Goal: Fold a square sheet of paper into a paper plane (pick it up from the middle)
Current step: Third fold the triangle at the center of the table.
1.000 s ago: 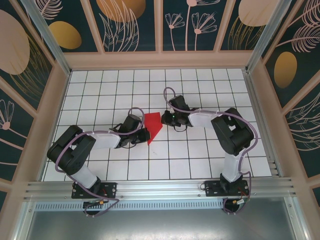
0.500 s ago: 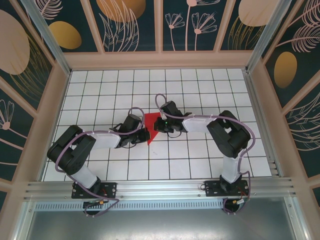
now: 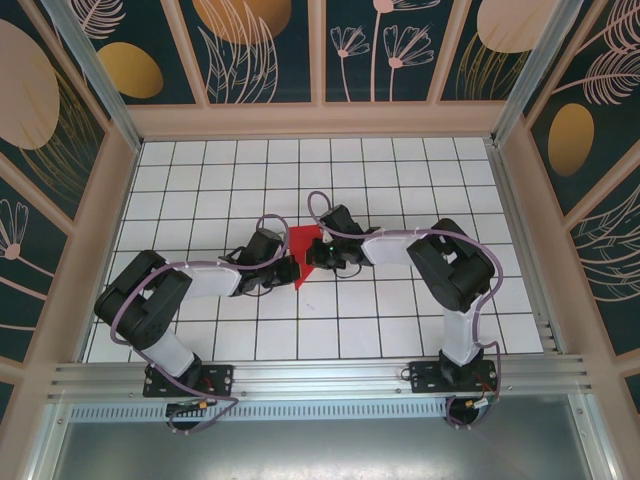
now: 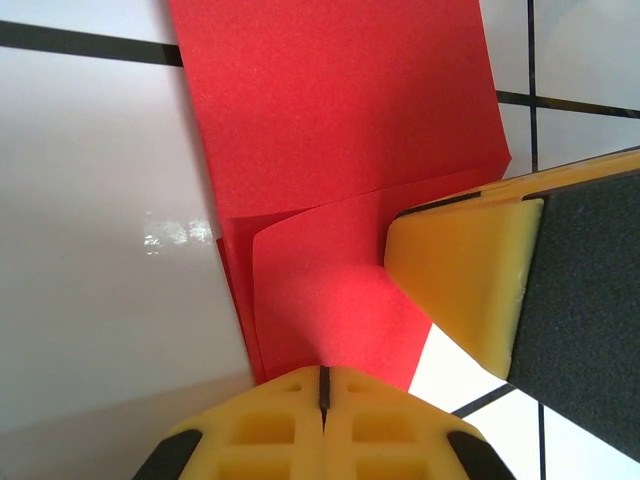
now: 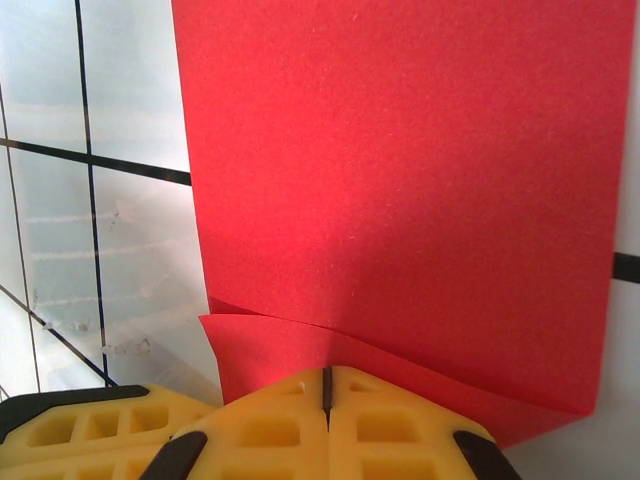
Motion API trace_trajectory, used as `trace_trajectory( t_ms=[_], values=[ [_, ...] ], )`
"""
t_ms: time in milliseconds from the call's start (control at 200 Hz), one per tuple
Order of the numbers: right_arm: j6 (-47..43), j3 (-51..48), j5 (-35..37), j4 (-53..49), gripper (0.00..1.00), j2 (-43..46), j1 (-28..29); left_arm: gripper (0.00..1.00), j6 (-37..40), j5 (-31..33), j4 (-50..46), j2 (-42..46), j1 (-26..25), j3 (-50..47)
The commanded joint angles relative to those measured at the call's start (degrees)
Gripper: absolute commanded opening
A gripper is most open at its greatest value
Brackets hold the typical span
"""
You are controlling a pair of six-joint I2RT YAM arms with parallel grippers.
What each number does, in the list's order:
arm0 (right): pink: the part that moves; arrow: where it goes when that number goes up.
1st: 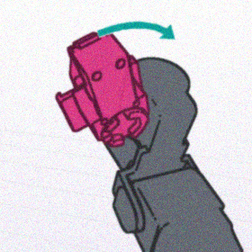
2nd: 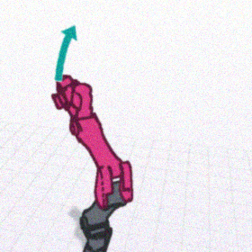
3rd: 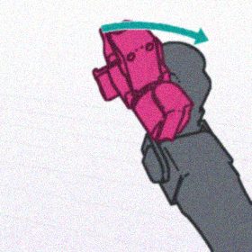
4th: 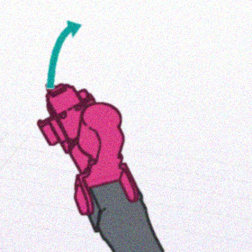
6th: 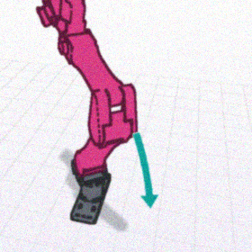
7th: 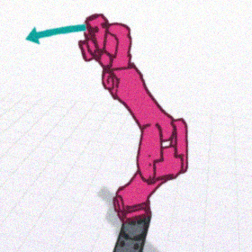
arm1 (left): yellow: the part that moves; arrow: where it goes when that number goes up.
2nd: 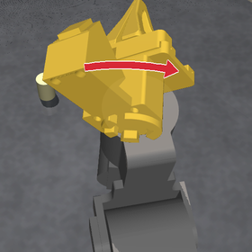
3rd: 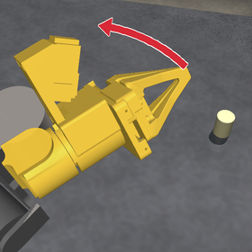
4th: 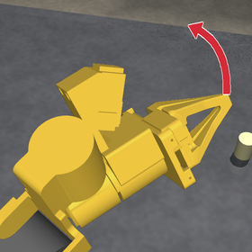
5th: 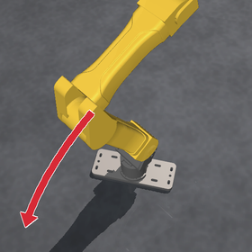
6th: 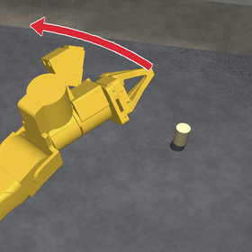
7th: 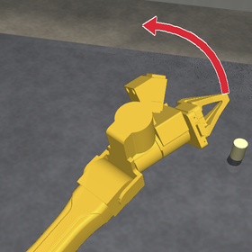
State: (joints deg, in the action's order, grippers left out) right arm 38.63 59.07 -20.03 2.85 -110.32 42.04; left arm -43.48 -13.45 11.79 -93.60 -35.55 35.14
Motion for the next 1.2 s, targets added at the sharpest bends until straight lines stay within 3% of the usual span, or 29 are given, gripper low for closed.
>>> trace_trajectory(
  t_ms=[0,295,515,700,836,971,1191],
  values=[
    [-2.8,-2.1,3.7,-1.0,0.03,-2.1,-3.0,0.04,2.1,6.7,-10.0,-4.0,0.5,-3.5],
    [-5.7,-2.3,3.8,1.4,0.07,-1.4,-8.6,0.04,2.4,6.6,-9.9,-4.2,0.5,-3.5],
    [-6.5,-1.9,5.3,0.1,0.1,4.8,-9.4,0.05,2.9,6.8,-10.4,-3.0,0.5,-1.9],
    [-2.6,-7.2,5.5,2.2,0.2,13.6,-9.3,0.15,2.7,5.3,-9.7,3.9,0.6,1.3],
    [1.3,-11.7,3.7,4.8,0.35,17.3,-8.5,0.28,1.1,5.5,-7.7,8.4,0.6,2.5],
    [4.5,-14.0,0.7,7.5,0.47,17.8,-7.4,0.32,0.4,7.9,-5.5,9.1,0.5,2.6],
    [8.0,-13.1,-2.8,8.8,0.48,14.0,-5.5,0.31,0.2,8.8,-3.9,6.2,0.5,3.2]
  ],
)
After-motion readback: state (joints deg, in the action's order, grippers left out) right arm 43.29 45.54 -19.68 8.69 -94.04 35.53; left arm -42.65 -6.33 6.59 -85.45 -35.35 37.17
